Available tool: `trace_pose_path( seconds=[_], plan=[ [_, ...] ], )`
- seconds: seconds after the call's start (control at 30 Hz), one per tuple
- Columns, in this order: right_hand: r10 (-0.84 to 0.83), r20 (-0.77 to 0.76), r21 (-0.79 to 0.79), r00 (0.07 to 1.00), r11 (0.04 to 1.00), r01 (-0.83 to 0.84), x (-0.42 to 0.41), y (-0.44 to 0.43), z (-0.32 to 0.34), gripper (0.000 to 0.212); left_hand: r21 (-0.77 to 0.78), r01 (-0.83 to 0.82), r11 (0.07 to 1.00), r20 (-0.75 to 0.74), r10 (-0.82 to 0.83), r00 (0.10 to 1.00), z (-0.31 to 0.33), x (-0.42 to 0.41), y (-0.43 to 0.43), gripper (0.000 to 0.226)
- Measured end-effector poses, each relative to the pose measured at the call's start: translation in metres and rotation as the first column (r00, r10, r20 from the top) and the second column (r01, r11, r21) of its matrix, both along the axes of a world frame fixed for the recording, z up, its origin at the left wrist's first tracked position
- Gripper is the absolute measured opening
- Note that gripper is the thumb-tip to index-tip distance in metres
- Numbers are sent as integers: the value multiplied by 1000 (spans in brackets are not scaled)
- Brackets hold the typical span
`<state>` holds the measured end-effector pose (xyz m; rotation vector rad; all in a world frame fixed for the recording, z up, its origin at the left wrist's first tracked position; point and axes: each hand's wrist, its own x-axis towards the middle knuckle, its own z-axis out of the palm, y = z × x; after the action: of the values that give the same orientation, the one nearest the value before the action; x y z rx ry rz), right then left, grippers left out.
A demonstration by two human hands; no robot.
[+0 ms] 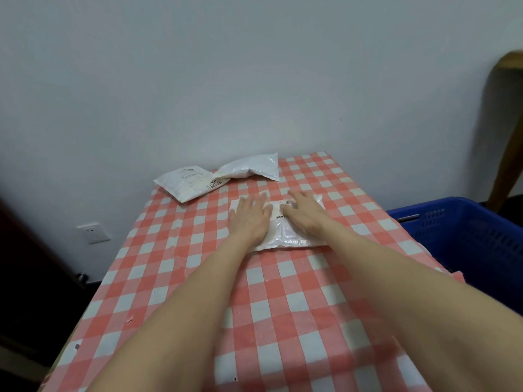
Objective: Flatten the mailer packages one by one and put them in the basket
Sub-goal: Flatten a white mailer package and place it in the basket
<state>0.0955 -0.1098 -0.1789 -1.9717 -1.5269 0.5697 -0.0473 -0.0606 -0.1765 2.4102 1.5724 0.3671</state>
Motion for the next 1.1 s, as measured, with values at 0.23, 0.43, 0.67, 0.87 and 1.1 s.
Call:
trace_pose_path(
  seconds=[0.23,0.43,0.67,0.87,1.1],
  plan=[
    [-398,87,-132,913,904,407,38,-20,20,83,-94,-320,943,93,328,940,20,-15,2,60],
    [-339,-94,-234,936,922,310,40,-33,20,38,-220,-382,897,165,420,892,27,-4,3,59],
    [-474,-388,-258,790,879,401,39,-23,25,13,-237,-348,907,225,400,888,33,11,0,57],
    [-443,-667,-133,600,862,489,55,-16,23,35,-236,-349,907,361,415,835,40,21,-1,78],
    [-427,-725,-53,540,816,576,84,-33,32,32,-370,-199,907,585,394,709,49,49,0,81]
  ],
)
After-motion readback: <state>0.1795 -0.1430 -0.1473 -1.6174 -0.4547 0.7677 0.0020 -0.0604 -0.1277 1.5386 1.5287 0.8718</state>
